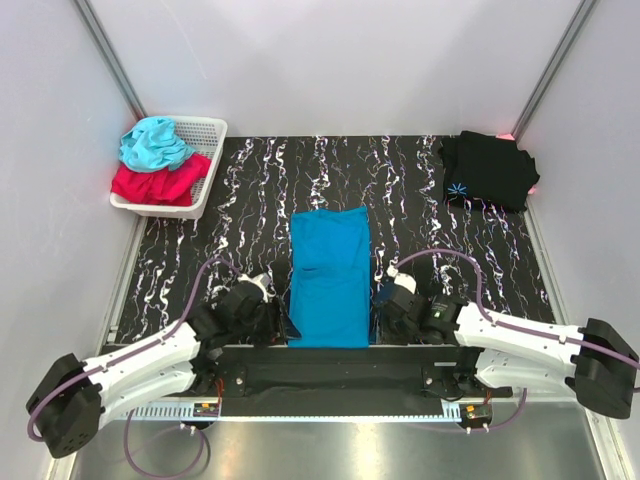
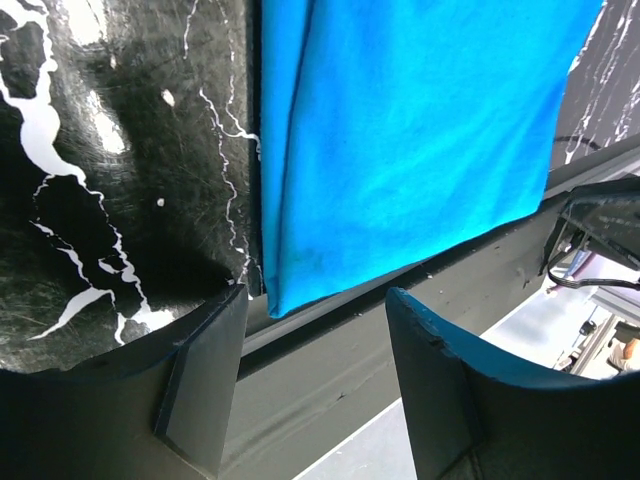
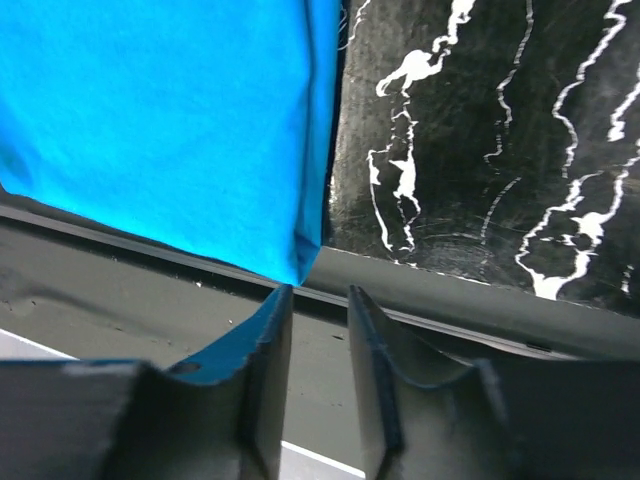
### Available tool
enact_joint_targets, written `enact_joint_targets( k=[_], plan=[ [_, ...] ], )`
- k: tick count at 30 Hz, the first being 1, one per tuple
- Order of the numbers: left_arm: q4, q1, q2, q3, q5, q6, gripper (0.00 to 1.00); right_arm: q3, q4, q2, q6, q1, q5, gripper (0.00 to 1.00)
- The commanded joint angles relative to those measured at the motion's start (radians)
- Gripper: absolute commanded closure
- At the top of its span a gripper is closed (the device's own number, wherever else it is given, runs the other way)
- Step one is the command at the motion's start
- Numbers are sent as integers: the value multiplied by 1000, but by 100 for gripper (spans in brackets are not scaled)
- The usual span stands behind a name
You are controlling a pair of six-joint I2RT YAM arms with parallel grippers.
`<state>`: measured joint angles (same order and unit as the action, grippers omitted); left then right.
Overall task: Fold and stack the t-shirts
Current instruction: Fold the tshirt
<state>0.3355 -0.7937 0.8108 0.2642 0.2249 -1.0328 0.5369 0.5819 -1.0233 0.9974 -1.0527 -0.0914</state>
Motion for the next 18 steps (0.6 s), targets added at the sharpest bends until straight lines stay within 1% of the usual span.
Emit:
enact_joint_targets(
  k=[1,3,5,12,18],
  plan=[
    [-44,4,22,-25,8,4,37,-6,-76,-1,9,-13,27,63],
    [-47,2,34,-25,2,10,37,-12,-91,2,3,-13,39,53],
    [-43,4,53,-26,-10,13,37,-21,-125,-4,3,-15,59,50],
    [-23,4,68,-5,-18,17,37,-46,-204,-78,12,-13,81,50],
    [60,4,47,21,-58,27,37,-75,-228,-106,23,-13,76,51]
  ],
)
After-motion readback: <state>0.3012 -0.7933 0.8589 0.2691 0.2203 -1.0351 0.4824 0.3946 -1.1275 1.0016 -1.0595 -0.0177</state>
